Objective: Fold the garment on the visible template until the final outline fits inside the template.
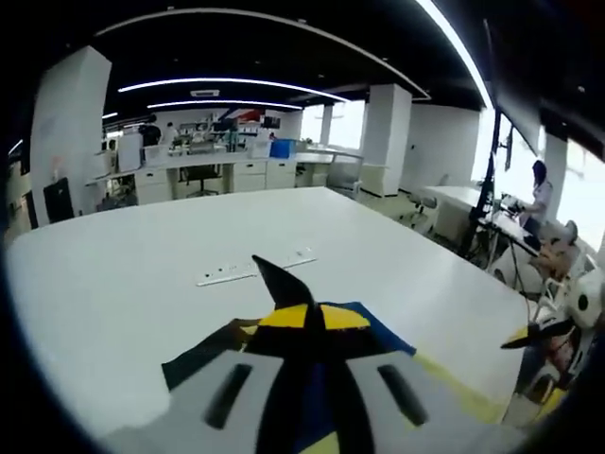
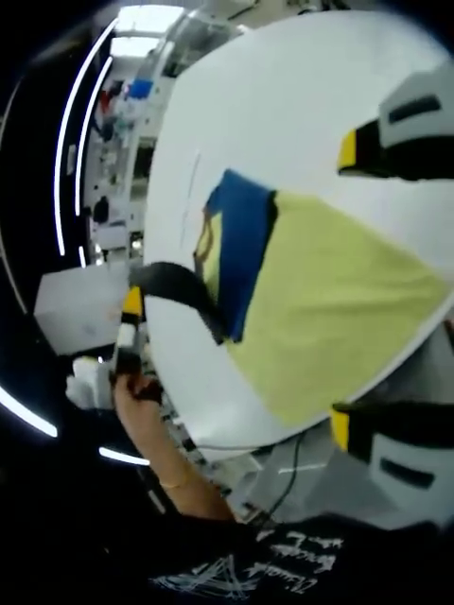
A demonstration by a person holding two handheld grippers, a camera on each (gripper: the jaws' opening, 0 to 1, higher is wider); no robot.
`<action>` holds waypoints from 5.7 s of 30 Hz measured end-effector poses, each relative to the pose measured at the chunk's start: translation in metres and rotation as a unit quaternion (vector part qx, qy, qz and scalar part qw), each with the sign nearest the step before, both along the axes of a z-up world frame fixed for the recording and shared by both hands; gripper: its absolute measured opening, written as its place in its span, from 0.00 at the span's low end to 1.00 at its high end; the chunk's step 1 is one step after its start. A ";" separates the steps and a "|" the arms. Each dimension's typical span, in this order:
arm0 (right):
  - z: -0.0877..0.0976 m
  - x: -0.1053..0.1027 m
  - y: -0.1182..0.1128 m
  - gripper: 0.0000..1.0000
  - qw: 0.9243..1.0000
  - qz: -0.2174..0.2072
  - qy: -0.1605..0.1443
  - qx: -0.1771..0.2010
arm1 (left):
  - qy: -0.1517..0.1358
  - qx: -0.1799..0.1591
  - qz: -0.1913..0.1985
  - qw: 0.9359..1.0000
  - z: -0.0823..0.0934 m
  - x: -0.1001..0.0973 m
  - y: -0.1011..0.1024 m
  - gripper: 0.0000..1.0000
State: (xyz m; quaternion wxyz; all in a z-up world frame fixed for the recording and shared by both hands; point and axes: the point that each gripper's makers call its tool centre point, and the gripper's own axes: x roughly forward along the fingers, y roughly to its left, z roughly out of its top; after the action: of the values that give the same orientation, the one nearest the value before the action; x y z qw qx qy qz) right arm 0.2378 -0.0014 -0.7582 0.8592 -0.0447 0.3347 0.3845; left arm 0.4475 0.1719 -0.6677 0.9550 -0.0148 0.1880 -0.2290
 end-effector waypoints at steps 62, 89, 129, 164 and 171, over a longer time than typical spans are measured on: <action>-0.016 0.014 0.004 0.99 1.000 -0.004 0.021 0.011 | 0.023 0.059 -0.125 0.990 -0.114 -0.019 -0.110 0.67; -0.006 0.022 0.026 0.99 0.999 0.033 0.005 0.019 | 0.007 0.064 -0.082 0.995 -0.096 -0.040 0.003 0.98; -0.012 0.030 0.044 0.99 0.999 0.049 0.018 0.016 | 0.058 0.119 0.027 0.991 -0.138 -0.066 0.169 0.21; -0.021 0.032 0.041 0.99 0.999 0.031 0.032 0.010 | 0.121 0.063 -0.004 0.991 -0.169 -0.066 0.142 0.01; -0.022 0.033 0.042 0.99 0.999 0.031 0.033 0.010 | 0.124 0.084 0.007 0.989 -0.167 -0.067 0.151 0.00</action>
State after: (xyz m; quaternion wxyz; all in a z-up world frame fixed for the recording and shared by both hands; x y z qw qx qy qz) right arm 0.2705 0.0409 -0.7801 0.8357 -0.0333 0.3574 0.4157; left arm 0.3803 0.3234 -0.8351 0.9236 0.0362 0.3239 -0.2021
